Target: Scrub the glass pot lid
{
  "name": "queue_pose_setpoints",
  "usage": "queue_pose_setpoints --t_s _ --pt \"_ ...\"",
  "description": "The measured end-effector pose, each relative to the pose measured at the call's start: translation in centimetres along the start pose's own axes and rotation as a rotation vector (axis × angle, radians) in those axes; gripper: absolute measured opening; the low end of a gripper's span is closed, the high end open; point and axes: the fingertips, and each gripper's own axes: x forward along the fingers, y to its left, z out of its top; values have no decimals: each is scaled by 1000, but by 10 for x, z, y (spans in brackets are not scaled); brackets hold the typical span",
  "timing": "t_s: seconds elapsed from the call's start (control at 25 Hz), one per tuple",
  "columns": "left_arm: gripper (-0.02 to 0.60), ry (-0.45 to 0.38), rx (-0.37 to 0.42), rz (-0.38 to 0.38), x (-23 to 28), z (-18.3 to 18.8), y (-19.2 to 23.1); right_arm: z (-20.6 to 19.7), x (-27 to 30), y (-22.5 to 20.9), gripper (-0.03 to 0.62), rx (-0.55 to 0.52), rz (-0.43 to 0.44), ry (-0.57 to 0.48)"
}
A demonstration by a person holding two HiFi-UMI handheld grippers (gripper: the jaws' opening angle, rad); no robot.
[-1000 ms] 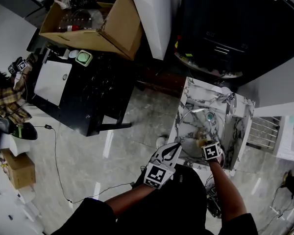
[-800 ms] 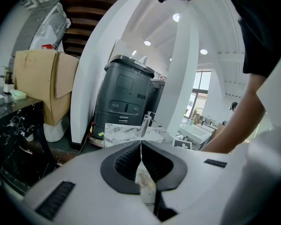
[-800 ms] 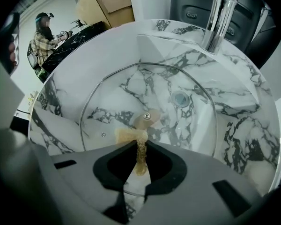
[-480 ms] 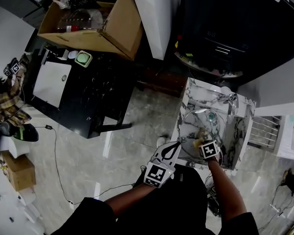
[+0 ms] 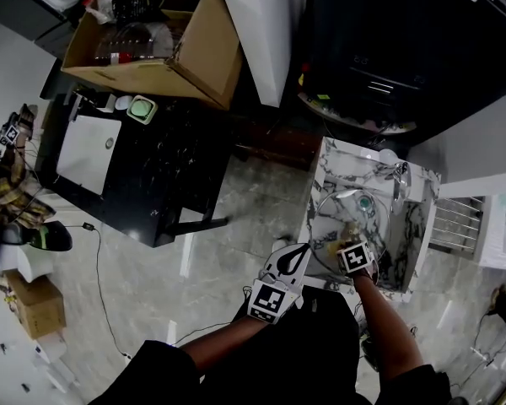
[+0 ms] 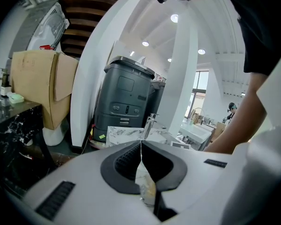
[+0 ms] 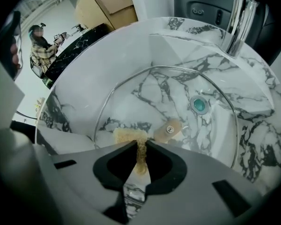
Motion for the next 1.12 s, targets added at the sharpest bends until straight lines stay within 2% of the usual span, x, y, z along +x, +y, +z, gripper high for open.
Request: queue_pose_setpoints --t_s 0.2,0.4,1.12 --pt "18 -1 1 -9 1 4 2 16 -1 3 63 -9 -17 -45" --pt "18 8 -2 -7 0 0 5 22 1 3 63 85 9 -69" --pt "18 19 -16 1 4 1 17 58 9 8 63 69 28 -114"
